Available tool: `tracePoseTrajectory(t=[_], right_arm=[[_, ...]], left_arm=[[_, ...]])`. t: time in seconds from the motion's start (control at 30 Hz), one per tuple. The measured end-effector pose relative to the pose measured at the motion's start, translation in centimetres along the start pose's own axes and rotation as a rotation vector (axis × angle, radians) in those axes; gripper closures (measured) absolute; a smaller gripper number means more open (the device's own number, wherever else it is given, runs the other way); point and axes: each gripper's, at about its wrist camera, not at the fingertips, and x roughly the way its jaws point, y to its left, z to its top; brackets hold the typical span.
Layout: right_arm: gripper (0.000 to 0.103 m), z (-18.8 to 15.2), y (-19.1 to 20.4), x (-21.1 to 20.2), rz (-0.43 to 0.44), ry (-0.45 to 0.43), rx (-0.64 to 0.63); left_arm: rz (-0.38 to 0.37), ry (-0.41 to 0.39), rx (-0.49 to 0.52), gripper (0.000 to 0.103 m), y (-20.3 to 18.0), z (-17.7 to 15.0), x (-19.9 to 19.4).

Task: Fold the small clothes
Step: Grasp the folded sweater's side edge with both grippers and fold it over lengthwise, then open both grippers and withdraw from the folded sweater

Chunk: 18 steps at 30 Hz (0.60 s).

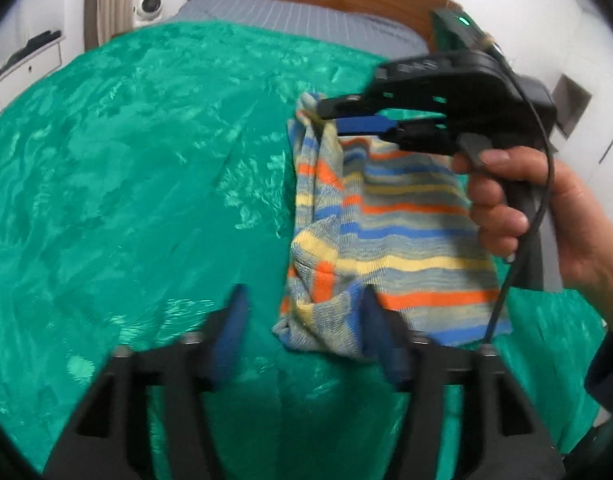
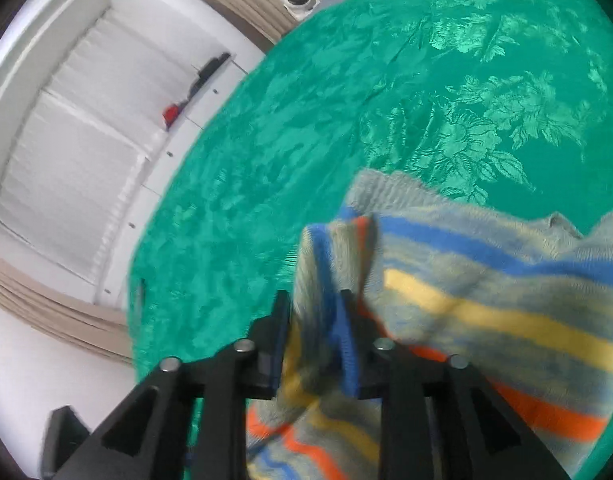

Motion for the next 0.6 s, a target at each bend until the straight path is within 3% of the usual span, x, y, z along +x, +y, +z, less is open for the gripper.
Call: tracePoseTrajectory(t=[0.1,0.17,0.23,0.33,0.43,0.5,0.6], right_arm=[[0.076,-1.0,0.3,-3.9,-0.045,-0.045,-0.052],[0.076,-2.5,1.2,-6.3,-0.099,-0.028,-0.137],[0.076,-5.0,2.2,-8.0,-0.127,0.015,-0.223],[0.073,-10.1,2.1,-8.6,-0.137,0.081,-0.268],[0.071,-14.9,-0.2,-6.7,-0.221,0.196,-0.24],[0.071,-15.9,0.0,-8.0,-0.23,0.14,-0.249],[0.071,-14.3,1.0,-10.6,-0.255,0.024,-0.25]], left_arm=[[-0.036,-0.031,0.005,0.028,-0.1,0.3,-0.8],[-0.023,-0.036,0.015,0.028,-0.6,0.6,-0.5],[0.035,-0.019,0.023,0.028,-0.7,0.9,0.8],[0.149,0.083,0.014,0.03,0.6,0.9,3.6],[0.133,0.091,-0.017,0.028,1.6,0.4,2.7],[0.119,0.072,-0.024,0.026,2.0,0.8,1.7],[0.026,0.026,-0.017,0.019,2.1,3.5,1.0]])
